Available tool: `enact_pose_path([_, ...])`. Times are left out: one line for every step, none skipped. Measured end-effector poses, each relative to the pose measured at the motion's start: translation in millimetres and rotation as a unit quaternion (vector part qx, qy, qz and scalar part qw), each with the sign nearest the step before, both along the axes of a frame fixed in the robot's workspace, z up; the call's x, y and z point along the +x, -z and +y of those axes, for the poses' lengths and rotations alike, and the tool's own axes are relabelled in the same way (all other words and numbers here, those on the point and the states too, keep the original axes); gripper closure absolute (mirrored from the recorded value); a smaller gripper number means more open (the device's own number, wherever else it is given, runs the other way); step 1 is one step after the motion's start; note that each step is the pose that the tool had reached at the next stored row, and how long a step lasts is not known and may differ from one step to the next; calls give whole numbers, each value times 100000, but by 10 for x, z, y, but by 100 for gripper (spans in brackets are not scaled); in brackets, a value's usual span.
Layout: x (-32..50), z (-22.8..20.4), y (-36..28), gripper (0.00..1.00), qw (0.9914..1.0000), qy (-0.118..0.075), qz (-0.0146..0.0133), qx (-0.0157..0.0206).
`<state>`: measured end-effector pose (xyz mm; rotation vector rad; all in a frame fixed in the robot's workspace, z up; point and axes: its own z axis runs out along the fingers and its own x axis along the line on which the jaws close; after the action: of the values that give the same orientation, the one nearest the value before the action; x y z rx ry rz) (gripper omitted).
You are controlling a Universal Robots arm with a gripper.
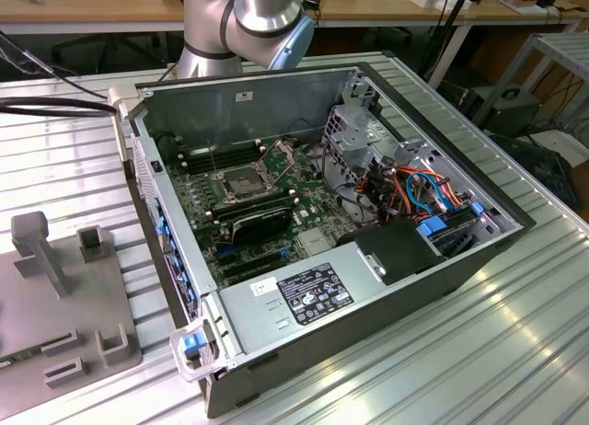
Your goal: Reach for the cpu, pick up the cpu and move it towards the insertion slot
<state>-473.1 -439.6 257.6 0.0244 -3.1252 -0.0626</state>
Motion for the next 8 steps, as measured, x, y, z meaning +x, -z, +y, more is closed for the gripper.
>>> enact_pose_path([0,0,17,20,100000,161,-3,-4])
enact_pose_path([0,-1,35,20,99999,394,6,-10])
enact_pose_path([0,-2,54,20,99998,603,9,-10])
enact_pose_path([1,-6,72,20,99997,765,9,-10])
enact_pose_path([2,-12,90,20,99996,903,9,-12])
enact_pose_path([2,-29,117,20,99995,1034,9,-11])
enact_pose_path([3,-83,152,20,99994,1055,9,-10])
enact_pose_path([16,-116,181,20,99994,1051,-12,0])
